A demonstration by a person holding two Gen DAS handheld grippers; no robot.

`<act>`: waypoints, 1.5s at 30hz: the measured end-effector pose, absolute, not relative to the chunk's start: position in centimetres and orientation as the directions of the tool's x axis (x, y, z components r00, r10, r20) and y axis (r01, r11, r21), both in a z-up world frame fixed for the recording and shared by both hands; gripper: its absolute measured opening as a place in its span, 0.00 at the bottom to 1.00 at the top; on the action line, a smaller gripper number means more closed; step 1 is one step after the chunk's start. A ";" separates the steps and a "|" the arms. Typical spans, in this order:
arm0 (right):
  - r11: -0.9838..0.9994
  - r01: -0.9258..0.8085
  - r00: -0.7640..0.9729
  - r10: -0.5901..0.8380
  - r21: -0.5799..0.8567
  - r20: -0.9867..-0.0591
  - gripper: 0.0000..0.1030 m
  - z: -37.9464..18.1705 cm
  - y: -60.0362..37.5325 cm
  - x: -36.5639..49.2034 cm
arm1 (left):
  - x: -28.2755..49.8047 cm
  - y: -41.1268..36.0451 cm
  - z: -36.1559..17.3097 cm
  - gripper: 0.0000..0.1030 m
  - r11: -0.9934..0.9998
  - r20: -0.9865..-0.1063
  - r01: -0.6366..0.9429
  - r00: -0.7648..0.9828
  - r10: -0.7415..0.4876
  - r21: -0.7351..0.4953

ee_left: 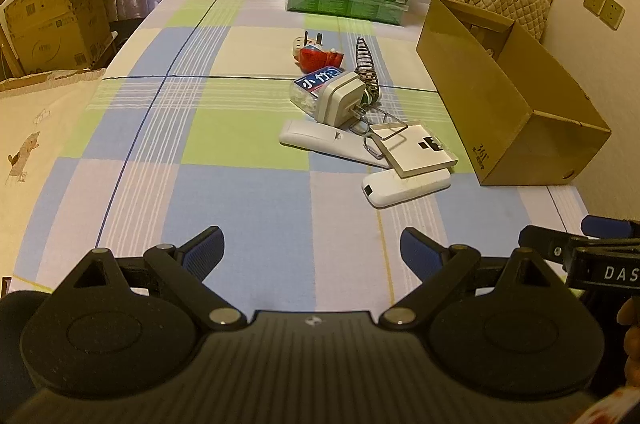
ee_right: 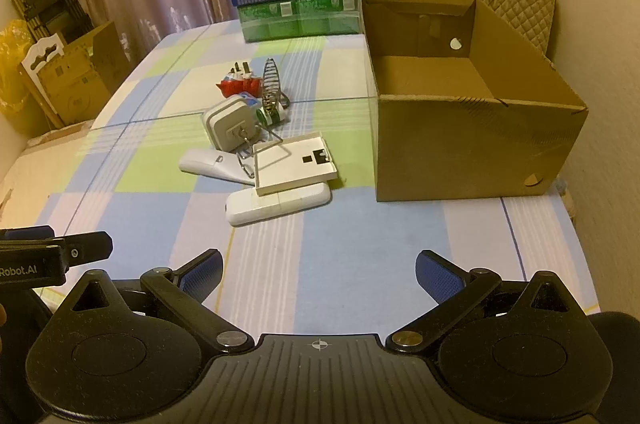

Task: Organize rigid objects

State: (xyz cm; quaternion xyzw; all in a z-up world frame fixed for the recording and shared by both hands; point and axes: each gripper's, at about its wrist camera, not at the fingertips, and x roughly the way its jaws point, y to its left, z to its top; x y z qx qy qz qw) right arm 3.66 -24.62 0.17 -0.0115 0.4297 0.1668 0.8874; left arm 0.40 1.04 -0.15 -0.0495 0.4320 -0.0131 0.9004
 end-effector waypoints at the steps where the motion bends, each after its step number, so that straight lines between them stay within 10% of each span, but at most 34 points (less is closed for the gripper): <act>1: 0.944 -0.307 0.574 0.285 0.121 -0.768 0.98 0.1 -24.6 3.7 | 0.4 1.1 -0.2 0.90 0.995 -0.776 -0.020 0.627 -0.067 -0.102; 30: 0.911 -0.373 0.567 0.372 0.174 -0.735 0.97 -3.5 -22.7 6.9 | 6.5 3.0 -1.6 0.80 0.986 -0.747 0.144 0.645 -0.159 -0.085; 45: 0.912 -0.364 0.560 0.377 0.190 -0.738 0.69 -6.3 -24.2 9.7 | 11.6 -1.9 -7.2 0.53 0.815 -0.751 0.578 0.516 -0.412 -0.050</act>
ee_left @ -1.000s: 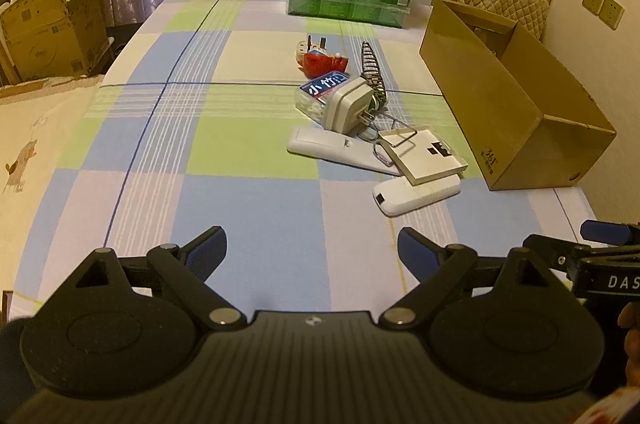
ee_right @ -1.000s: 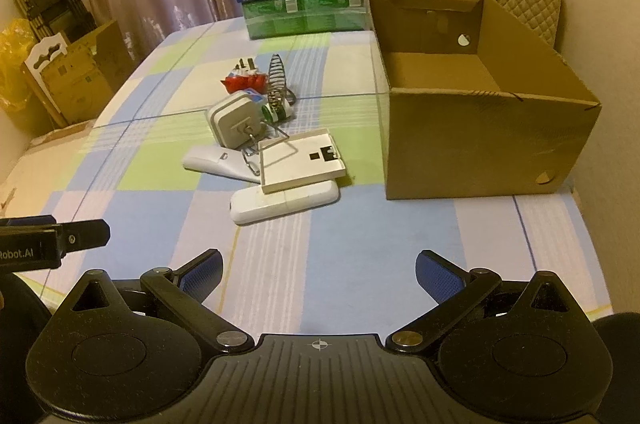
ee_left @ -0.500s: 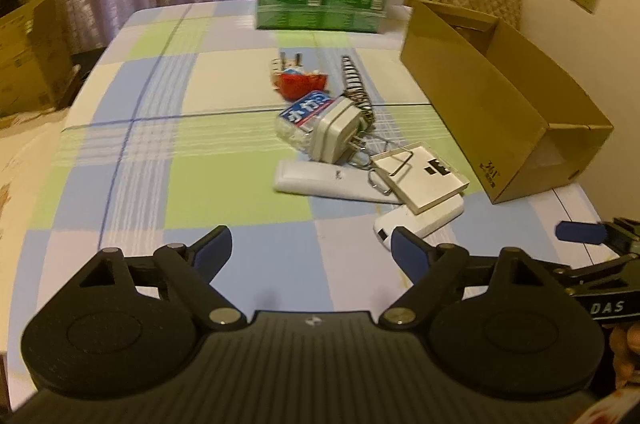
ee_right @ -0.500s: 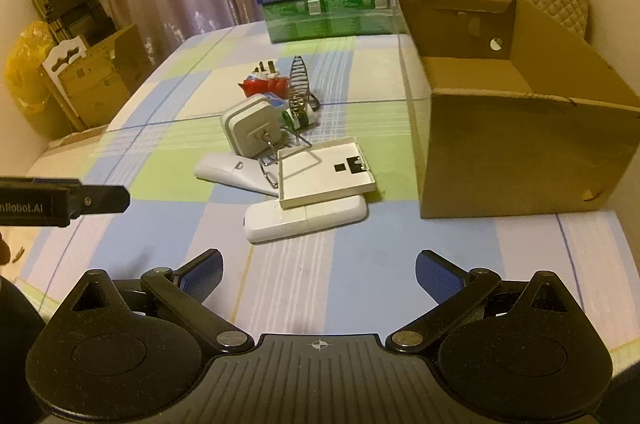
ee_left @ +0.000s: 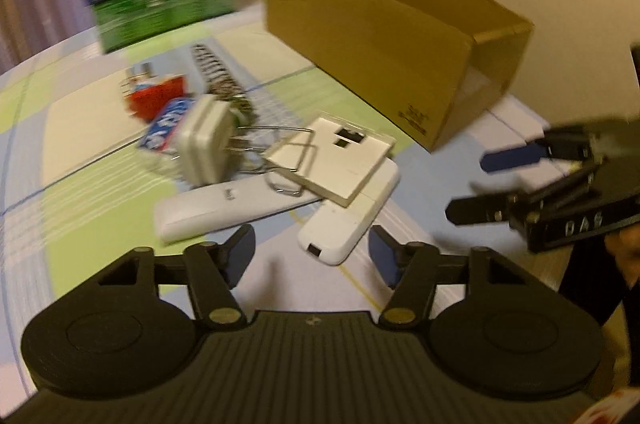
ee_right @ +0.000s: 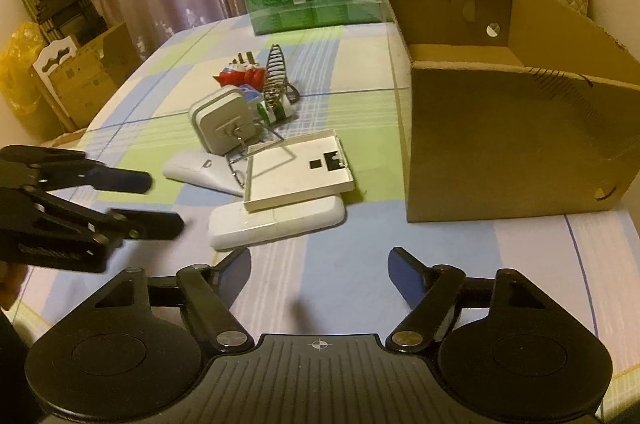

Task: Organize rigid objects
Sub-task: 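Grasp the white USB stick with the left tool while the right tool reaches toward the white plate, then grasp the white square plate with the right tool while the left tool holds the stick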

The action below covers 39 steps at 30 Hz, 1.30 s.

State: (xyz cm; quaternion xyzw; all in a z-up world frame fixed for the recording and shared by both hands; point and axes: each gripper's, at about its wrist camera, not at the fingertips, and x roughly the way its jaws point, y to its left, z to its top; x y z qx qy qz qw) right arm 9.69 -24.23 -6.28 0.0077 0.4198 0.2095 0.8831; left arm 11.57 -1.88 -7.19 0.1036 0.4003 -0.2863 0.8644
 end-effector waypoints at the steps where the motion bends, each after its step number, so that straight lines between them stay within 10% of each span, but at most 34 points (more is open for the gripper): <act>1: 0.913 -0.362 0.560 0.375 0.189 -0.738 0.68 -6.4 -24.3 9.8 | 11.9 -2.3 -7.7 0.51 0.799 -0.754 0.600 0.508 -0.417 -0.038; 15: 0.909 -0.368 0.563 0.385 0.196 -0.731 0.68 -6.8 -24.6 10.7 | 13.1 -5.7 -10.8 0.34 0.746 -0.803 0.666 0.445 -0.396 0.002; 34: 0.882 -0.464 0.589 0.381 0.088 -0.712 0.86 -7.9 -18.7 15.0 | 8.7 1.1 -10.3 0.34 0.993 -0.818 0.094 0.563 -0.117 -0.077; 39: 0.887 -0.461 0.595 0.331 0.025 -0.732 0.89 -9.1 -17.6 16.1 | 9.1 1.4 -10.5 0.49 0.994 -0.805 0.078 0.584 -0.102 -0.070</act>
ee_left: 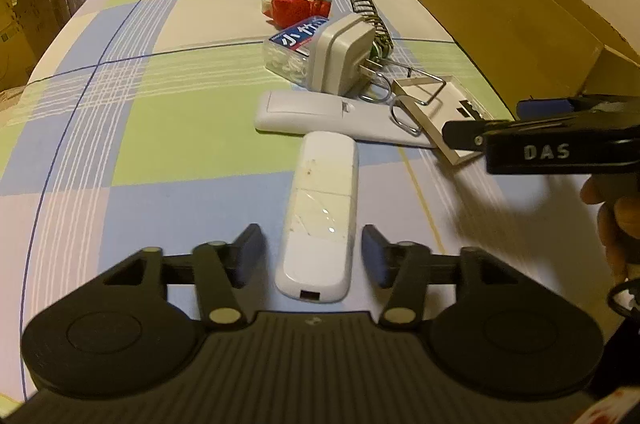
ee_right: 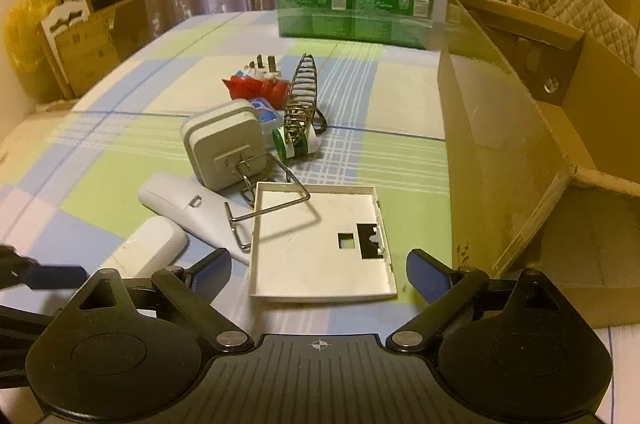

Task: Organize rigid objects
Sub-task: 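Grasp the white square plate with the right tool while the left tool holds the stick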

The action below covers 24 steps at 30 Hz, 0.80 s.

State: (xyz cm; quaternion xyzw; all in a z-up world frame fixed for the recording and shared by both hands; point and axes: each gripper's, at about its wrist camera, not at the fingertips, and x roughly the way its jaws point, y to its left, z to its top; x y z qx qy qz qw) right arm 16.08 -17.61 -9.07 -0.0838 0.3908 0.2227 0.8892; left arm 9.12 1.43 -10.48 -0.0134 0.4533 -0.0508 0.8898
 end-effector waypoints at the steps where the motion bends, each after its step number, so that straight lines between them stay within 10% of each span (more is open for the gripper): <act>1: 0.895 -0.445 0.599 0.314 0.020 -0.737 0.89 -9.3 -17.5 16.2 | 9.2 1.6 -10.4 0.49 0.994 -0.802 0.082 0.587 -0.109 -0.075; 24: 0.898 -0.440 0.559 0.285 0.013 -0.779 0.86 -10.9 -19.7 9.9 | 9.7 0.4 -11.1 0.52 0.989 -0.776 0.144 0.619 -0.121 -0.040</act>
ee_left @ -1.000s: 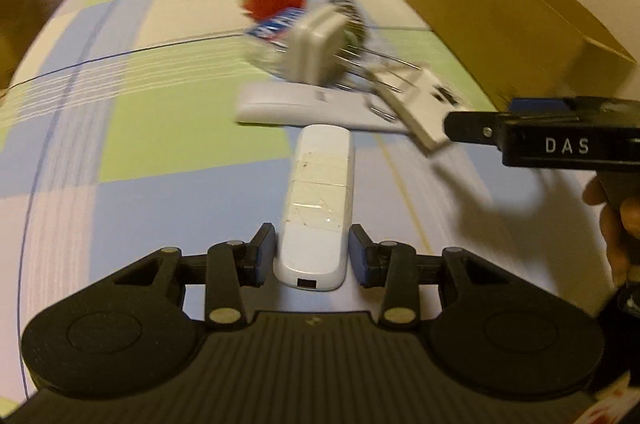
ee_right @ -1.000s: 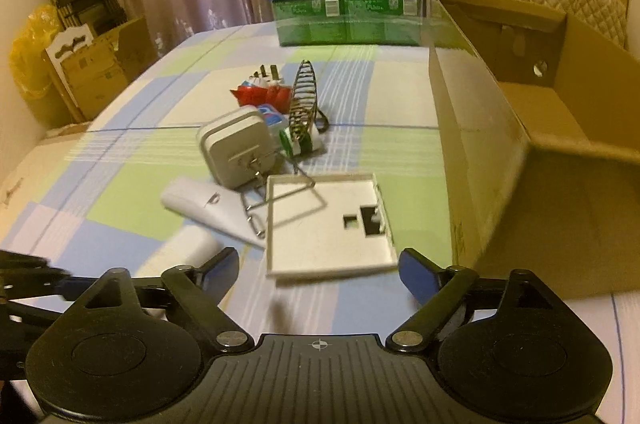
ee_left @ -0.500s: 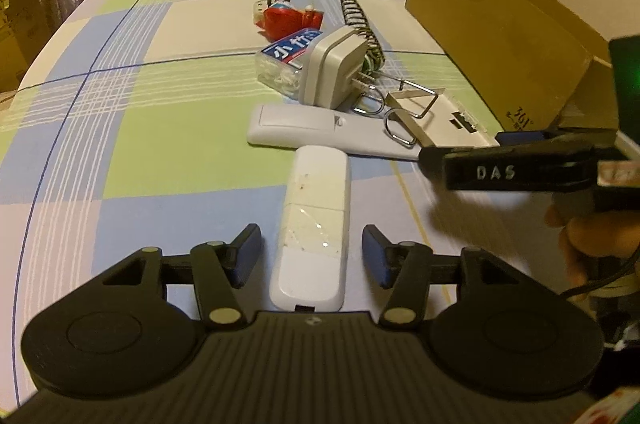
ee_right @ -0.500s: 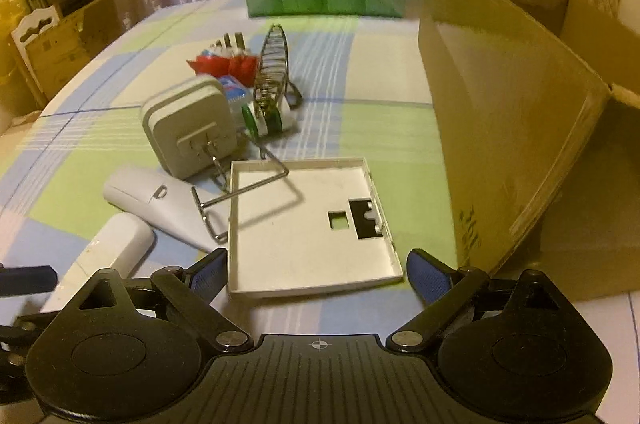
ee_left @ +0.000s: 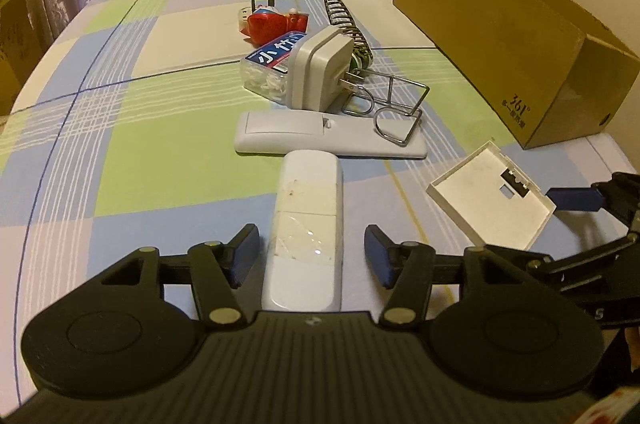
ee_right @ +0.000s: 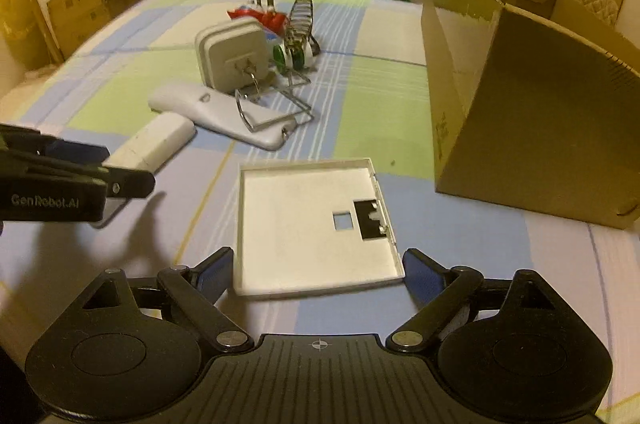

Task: Organize rigid objects
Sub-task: 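Grasp the white square plate with the right tool while the left tool holds the stick, then carry stick and plate to the cardboard box while the left tool releases the stick inside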

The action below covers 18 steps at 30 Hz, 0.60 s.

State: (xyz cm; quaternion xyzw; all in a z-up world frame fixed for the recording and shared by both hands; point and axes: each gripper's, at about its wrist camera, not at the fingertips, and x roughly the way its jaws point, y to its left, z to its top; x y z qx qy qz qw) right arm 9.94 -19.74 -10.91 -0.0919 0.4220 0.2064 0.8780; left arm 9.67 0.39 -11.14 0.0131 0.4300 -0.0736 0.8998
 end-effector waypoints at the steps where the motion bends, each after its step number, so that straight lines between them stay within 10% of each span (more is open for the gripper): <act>1: 0.899 -0.438 0.565 0.286 0.012 -0.774 0.86 -11.0 -19.5 10.2 | 9.7 0.4 -11.2 0.52 0.989 -0.774 0.146 0.621 -0.118 -0.034; 18: 0.898 -0.440 0.599 0.299 0.007 -0.743 0.82 -11.2 -19.5 10.9 | 9.9 -0.4 -11.3 0.34 0.990 -0.784 0.142 0.615 -0.082 0.008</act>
